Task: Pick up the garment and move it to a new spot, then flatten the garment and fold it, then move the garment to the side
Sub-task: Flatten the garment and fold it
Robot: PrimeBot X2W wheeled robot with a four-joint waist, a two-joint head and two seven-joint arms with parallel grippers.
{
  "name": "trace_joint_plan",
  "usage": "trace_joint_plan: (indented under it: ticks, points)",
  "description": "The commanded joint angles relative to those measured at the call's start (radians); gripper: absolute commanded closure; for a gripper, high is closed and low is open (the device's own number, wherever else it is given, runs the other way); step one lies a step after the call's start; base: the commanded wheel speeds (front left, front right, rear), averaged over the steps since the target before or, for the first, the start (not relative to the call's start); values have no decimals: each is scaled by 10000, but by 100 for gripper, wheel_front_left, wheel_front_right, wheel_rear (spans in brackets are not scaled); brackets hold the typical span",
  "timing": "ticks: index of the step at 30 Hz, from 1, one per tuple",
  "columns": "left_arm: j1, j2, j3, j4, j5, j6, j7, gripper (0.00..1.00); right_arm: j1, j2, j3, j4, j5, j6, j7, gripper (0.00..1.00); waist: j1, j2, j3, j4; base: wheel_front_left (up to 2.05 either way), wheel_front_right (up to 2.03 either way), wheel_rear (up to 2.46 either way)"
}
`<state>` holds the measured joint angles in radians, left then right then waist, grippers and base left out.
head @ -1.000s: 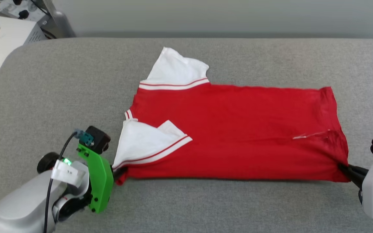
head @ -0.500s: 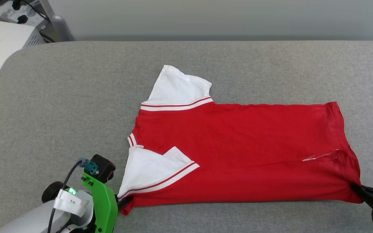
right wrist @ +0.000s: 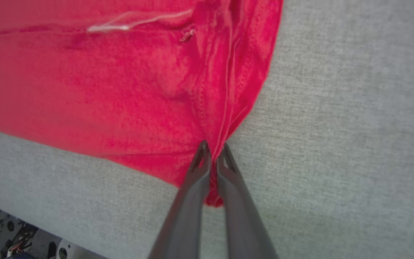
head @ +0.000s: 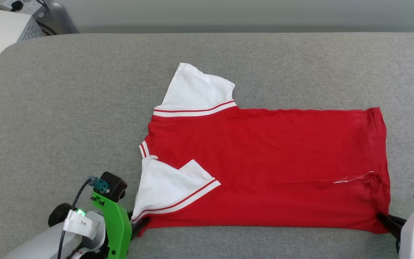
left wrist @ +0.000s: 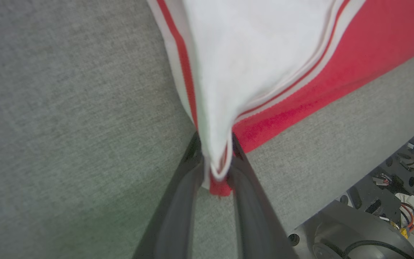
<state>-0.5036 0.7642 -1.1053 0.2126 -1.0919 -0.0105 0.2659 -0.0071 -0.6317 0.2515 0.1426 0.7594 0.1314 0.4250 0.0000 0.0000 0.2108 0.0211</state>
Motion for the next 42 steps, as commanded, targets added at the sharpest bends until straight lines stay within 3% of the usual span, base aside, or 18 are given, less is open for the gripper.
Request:
trace_joint_plan:
  ticks: [1,7,13,17,20,25,31,37,42]
  points:
    - [116,16,-14,126,72,84,-108,0,-91,25,-29,56,-100,-7,-223,0,0,0,-194,46,0,0,0]
    - [79,541,393,-665,344,503,-848,0,92,109,-901,-557,-566,-7,-1635,0,0,0,-722,112,0,0,0]
    - [-277,1057,986,-1574,684,1155,-1468,0,28,625,-2140,-1723,-1532,-7,-2954,0,0,0,-833,24,0,0,0]
    - [-837,997,1442,-1710,1089,1566,-2045,0,-241,1409,-2812,-2418,-2421,-7,-3931,0,0,0,-636,-126,0,0,0]
    - [-1419,675,1767,-1500,1213,1595,-2385,0,-459,1970,-3013,-2948,-3046,-7,-4664,0,0,0,-347,-279,0,0,0]
    - [-2663,111,2016,-655,1493,1275,-2483,0,-866,2780,-3169,-3597,-3694,-7,-5441,0,0,0,358,-668,0,0,0]
    - [-4519,-565,2086,761,1527,376,-1784,0,-1207,3321,-2705,-4020,-4006,-7,-5758,0,0,0,1441,-1212,0,0,0]
    - [-6461,-1126,1876,2478,829,-557,761,0,-1800,3387,-2009,-4107,-4078,-7,-6071,0,0,0,2538,-1716,0,0,0]
    - [-7774,-1343,1511,3318,305,-913,3263,0,-2293,3369,-1620,-3961,-4094,-7,-6193,0,0,0,3253,-2082,0,0,0]
